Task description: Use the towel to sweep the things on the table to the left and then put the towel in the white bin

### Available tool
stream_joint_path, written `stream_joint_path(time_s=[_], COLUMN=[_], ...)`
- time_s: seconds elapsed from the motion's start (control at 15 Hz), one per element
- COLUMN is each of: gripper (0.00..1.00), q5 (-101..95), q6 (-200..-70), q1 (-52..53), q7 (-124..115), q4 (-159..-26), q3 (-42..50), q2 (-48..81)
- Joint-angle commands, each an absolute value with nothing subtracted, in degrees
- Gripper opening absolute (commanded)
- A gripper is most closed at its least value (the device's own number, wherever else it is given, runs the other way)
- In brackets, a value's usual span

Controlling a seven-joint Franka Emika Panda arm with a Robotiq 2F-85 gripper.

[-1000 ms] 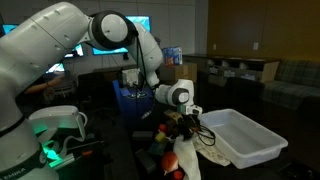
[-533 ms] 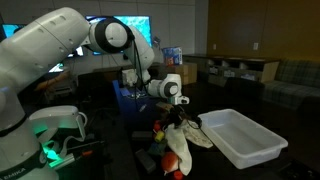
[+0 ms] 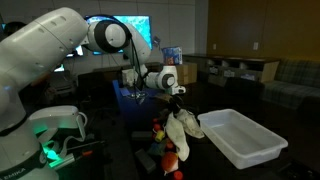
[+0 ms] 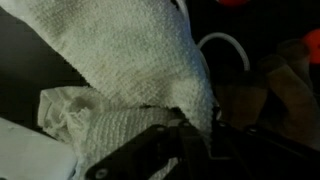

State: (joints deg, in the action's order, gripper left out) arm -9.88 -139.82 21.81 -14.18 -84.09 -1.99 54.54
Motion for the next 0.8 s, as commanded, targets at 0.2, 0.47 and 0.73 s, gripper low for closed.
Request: stream_joint_path(time_s=[0.2, 0.47, 0.73], gripper=[0.14, 0.14, 0.12], q5=[-7.14, -5.48, -3.32], q6=[-140.93, -142.27, -141.30], q1=[13.16, 7.35, 1.89], q7=[-0.59, 5.87, 10.27], q4=[-94.94, -104.66, -114.09], q3=[-6.63, -7.32, -6.38], q2=[41.21, 31.38, 21.43])
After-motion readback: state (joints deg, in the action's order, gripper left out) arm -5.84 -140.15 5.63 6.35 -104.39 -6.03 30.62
